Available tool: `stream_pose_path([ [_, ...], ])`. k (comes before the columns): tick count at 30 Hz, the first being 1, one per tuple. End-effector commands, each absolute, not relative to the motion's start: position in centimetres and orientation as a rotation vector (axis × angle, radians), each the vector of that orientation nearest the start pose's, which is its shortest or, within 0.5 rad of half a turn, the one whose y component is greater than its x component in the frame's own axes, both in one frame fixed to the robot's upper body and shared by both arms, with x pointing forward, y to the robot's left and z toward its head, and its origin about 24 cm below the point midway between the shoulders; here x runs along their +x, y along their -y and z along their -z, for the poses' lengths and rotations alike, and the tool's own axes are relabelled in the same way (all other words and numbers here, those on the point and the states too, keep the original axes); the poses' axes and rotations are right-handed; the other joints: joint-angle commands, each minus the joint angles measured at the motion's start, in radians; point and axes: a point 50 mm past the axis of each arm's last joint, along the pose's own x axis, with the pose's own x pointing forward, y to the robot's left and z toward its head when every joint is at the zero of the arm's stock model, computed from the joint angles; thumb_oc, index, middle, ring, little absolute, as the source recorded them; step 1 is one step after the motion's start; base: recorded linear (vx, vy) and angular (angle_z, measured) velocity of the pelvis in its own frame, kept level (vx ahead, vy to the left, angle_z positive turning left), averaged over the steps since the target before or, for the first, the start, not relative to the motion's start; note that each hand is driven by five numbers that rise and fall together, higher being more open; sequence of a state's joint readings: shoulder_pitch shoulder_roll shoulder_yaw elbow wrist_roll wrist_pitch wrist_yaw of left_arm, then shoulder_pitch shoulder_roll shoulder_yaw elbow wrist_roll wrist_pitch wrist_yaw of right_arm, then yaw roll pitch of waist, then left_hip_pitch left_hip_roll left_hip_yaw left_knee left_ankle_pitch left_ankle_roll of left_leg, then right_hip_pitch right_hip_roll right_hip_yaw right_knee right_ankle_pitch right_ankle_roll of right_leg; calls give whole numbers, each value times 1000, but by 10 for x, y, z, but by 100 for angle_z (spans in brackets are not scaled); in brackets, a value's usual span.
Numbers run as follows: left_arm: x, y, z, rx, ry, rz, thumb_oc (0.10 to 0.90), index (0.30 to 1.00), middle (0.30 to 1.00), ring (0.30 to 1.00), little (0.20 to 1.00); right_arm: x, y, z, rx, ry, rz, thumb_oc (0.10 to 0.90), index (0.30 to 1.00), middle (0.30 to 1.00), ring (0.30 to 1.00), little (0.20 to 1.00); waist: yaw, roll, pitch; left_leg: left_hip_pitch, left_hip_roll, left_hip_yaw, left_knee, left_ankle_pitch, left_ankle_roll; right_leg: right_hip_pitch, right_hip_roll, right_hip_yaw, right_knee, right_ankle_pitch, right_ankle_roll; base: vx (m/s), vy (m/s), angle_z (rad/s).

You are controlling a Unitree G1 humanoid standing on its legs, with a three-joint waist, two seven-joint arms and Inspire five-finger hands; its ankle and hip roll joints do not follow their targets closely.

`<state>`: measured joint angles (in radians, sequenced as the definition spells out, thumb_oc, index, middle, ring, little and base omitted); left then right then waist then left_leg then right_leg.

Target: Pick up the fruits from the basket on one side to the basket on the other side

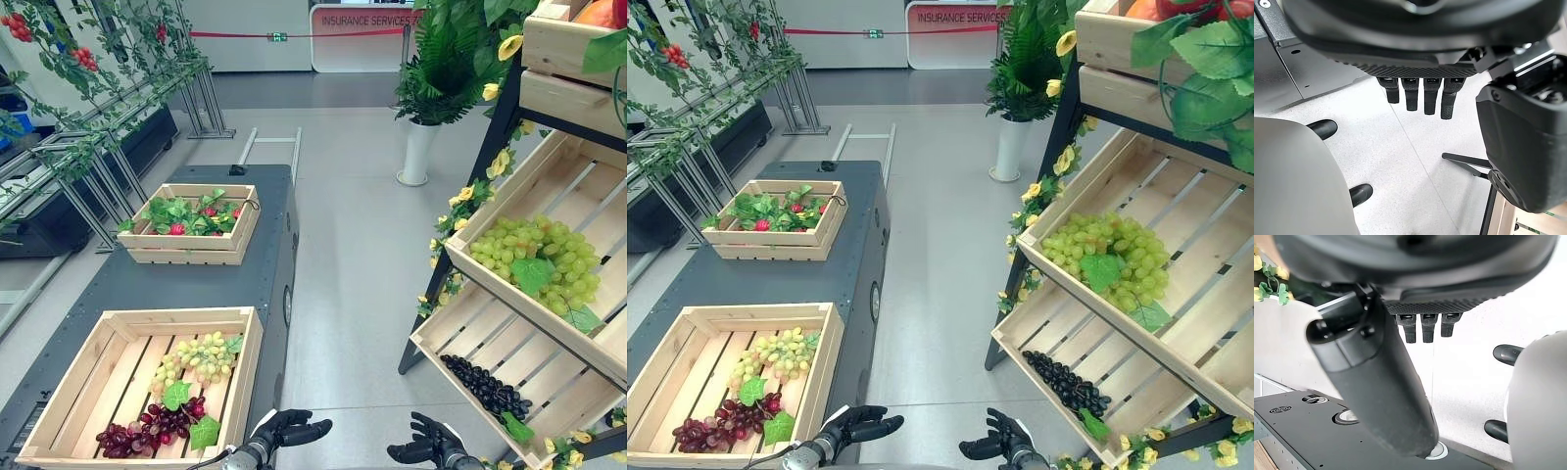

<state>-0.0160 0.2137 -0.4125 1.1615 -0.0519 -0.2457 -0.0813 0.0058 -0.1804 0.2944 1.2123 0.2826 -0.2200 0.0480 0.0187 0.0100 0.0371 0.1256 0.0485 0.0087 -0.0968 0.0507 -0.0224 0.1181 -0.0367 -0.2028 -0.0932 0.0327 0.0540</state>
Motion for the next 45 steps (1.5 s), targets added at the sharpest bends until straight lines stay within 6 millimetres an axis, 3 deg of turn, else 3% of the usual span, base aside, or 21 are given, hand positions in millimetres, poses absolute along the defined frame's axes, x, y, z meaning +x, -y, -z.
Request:
stream_pose_path([
  [1, 144, -166, 148, 345, -860, 371, 800, 900, 900, 900, 900, 140, 183, 151, -62, -922, -61, 800, 900, 900, 900, 900, 16, -26, 49, 29, -92, 41, 10, -130, 46, 52, 15, 3, 6, -76, 0, 0, 0, 0],
  [6, 145, -164, 146, 248, -853, 381, 800, 900, 900, 900, 900, 144, 183, 148, -13, -893, -72, 800, 900, 900, 900, 900, 16, -23, 55, 29, -92, 39, 10, -129, 47, 50, 14, 3, 10, -77, 0, 0, 0, 0],
  [21, 144, -162, 147, 242, -854, 373, 800, 900, 900, 900, 900, 151, 180, 143, 41, -800, -16, 800, 900, 900, 900, 900, 2, -11, 60, 37, -96, 42, 10, -130, 52, 54, 15, 16, 12, -82, -5, 0, 0, 0],
  [28, 158, -156, 137, 308, -720, 431, 800, 900, 900, 900, 900, 159, 178, 138, -11, -749, -62, 800, 900, 900, 900, 900, 1, -7, 73, 32, -96, 43, 10, -126, 53, 43, 14, 19, 23, -85, -5, 0, 0, 0],
  [32, 182, -151, 115, 207, -520, 458, 800, 900, 900, 900, 900, 167, 187, 132, -54, -711, 10, 800, 900, 900, 900, 900, -2, -2, 89, 24, -95, 45, 10, -123, 56, 30, 12, 21, 35, -89, -4, -20, 17, -1],
  [36, 208, -157, 88, 165, -308, 358, 800, 900, 900, 900, 900, 171, 197, 129, -121, -699, 74, 800, 900, 900, 900, 900, 3, 2, 102, 16, -96, 45, 10, -123, 60, 21, 11, 18, 42, -91, -5, -23, 28, 0],
  [45, 247, -205, 25, 228, 33, 7, 800, 900, 900, 900, 900, 178, 215, 122, -270, -680, 91, 800, 900, 900, 900, 900, 42, 19, 129, -2, -101, 8, 10, -108, 56, 8, -5, -6, 58, -103, -17, -14, 47, 1],
])
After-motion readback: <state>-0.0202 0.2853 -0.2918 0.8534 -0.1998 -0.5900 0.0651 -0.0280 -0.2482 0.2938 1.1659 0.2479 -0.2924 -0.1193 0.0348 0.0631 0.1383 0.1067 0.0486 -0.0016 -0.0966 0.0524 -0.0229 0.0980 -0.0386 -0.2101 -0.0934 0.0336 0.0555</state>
